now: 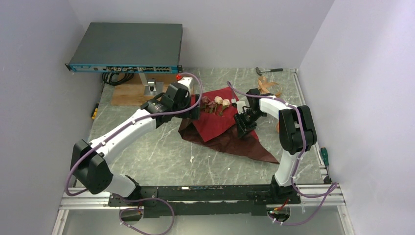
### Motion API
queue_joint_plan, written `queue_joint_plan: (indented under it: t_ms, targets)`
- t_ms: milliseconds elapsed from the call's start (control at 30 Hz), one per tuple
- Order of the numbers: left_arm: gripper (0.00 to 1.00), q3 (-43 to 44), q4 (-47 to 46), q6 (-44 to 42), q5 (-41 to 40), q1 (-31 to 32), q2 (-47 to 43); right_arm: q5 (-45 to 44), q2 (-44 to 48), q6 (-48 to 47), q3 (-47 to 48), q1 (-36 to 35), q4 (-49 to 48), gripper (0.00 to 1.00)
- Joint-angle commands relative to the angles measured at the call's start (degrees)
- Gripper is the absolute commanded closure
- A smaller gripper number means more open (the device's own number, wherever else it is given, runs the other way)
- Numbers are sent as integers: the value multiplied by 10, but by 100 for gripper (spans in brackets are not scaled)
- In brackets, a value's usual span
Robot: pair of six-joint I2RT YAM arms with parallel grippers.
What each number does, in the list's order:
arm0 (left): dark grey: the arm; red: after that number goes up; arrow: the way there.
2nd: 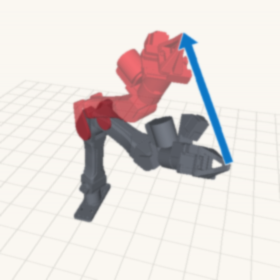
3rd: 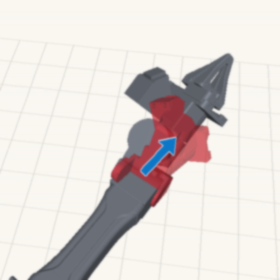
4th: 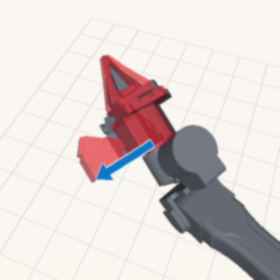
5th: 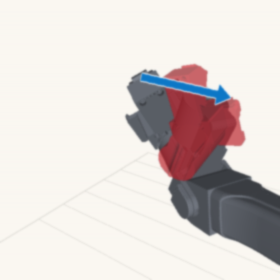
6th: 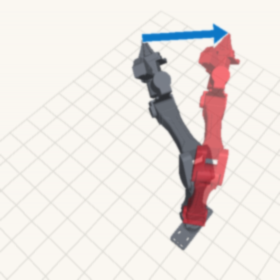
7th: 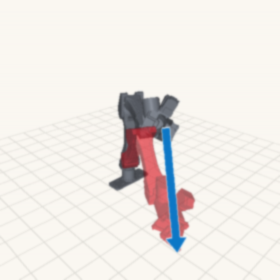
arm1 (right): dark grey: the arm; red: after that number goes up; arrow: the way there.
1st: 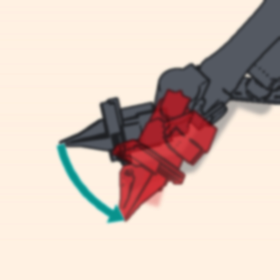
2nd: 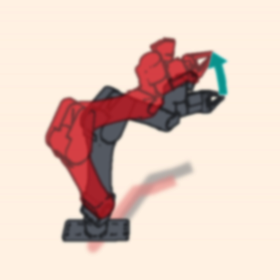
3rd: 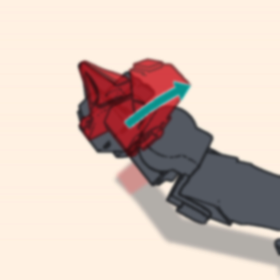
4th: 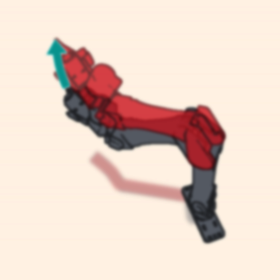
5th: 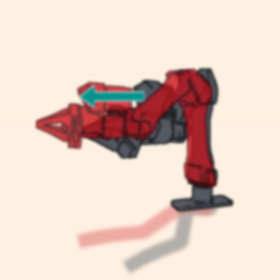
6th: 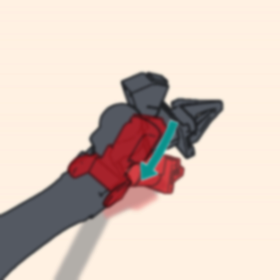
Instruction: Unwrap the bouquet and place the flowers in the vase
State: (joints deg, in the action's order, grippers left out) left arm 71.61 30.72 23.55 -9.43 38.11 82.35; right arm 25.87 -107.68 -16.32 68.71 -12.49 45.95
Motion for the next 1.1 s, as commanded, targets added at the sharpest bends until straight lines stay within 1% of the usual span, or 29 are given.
queue_joint_plan:
  t_ms: [0,100,167,300,333,367,400,433,467,500,533,600,667,733,767,833,933,1000,1067]
  targets:
    - [0,0,-21,47,44,-13,12,-24,-10,-17,2,1,-9,63]
    - [1,1,-47,76,113,-41,25,-23,-8,-17,3,0,-5,63]
    - [1,-6,-69,86,142,-46,21,-23,-7,-18,4,1,-4,63]
    - [0,-14,-100,89,181,-52,12,-24,-10,-20,10,0,0,63]
    - [4,-12,-99,83,176,-52,10,-24,-11,-21,12,0,1,63]
    - [14,-7,-93,74,166,-53,8,-24,-12,-21,14,0,2,63]
    - [29,-2,-81,59,151,-54,7,-25,-13,-23,15,0,2,63]
    - [48,6,-64,47,131,-56,6,-26,-14,-24,15,0,2,64]
    - [65,13,-42,32,107,-56,6,-28,-15,-25,15,0,2,64]
    - [76,21,-22,17,87,-57,6,-30,-16,-27,14,0,2,64]
    - [81,26,-1,0,64,-57,6,-34,-17,-28,14,0,2,64]
    - [83,24,24,-34,19,-62,0,-39,-19,-30,12,0,0,65]
    - [84,4,29,-67,-10,-77,-15,-44,-21,-31,12,0,0,65]
    - [85,-24,15,-115,-34,-89,-31,-46,-24,-32,11,0,0,65]
    - [86,-42,-8,-148,-53,-91,-38,-47,-24,-33,11,0,-1,65]
    - [86,-86,-68,-234,-82,-95,-48,-48,-27,-36,11,1,1,66]
    - [84,-170,-206,-397,-123,-96,-42,-47,-29,-37,10,1,2,66]
    - [82,-220,-311,-501,-128,-102,-25,-47,-30,-38,10,1,3,66]
    - [81,-257,-390,-562,-125,-108,-6,-48,-31,-40,12,1,5,66]
